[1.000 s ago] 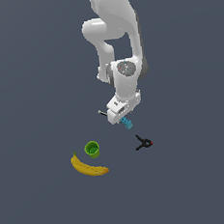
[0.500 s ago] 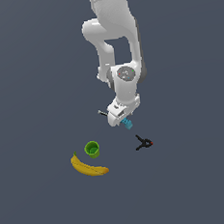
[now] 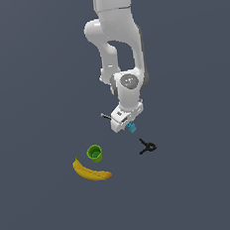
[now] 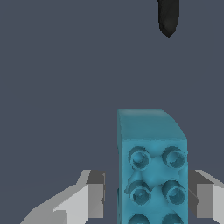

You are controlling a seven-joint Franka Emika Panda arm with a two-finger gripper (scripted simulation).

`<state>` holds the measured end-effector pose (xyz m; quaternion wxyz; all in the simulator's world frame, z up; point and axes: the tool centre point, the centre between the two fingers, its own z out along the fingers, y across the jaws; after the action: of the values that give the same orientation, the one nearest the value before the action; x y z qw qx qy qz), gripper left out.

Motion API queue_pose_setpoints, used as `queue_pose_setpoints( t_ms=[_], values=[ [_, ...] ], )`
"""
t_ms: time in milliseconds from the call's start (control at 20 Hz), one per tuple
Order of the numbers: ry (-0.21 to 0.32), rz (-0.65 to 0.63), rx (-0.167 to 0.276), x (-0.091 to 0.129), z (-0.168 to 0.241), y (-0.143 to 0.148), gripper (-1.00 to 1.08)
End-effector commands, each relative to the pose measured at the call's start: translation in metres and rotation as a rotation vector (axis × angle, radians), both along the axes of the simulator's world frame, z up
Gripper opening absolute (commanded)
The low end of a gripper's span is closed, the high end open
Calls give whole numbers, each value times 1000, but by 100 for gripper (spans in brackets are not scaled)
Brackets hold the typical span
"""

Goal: Pick up a designated object from a clutter of objects.

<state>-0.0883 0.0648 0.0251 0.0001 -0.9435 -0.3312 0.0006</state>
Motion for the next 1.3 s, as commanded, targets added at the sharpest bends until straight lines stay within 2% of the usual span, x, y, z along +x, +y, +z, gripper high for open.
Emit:
queue_pose_setpoints(
  t_ms=[0,700,1250],
  values=[
    [-1,0,0,0,-1,0,-100],
    [-1,0,0,3,6,0,-100],
    [-1,1,0,22,59,0,-100]
  ],
)
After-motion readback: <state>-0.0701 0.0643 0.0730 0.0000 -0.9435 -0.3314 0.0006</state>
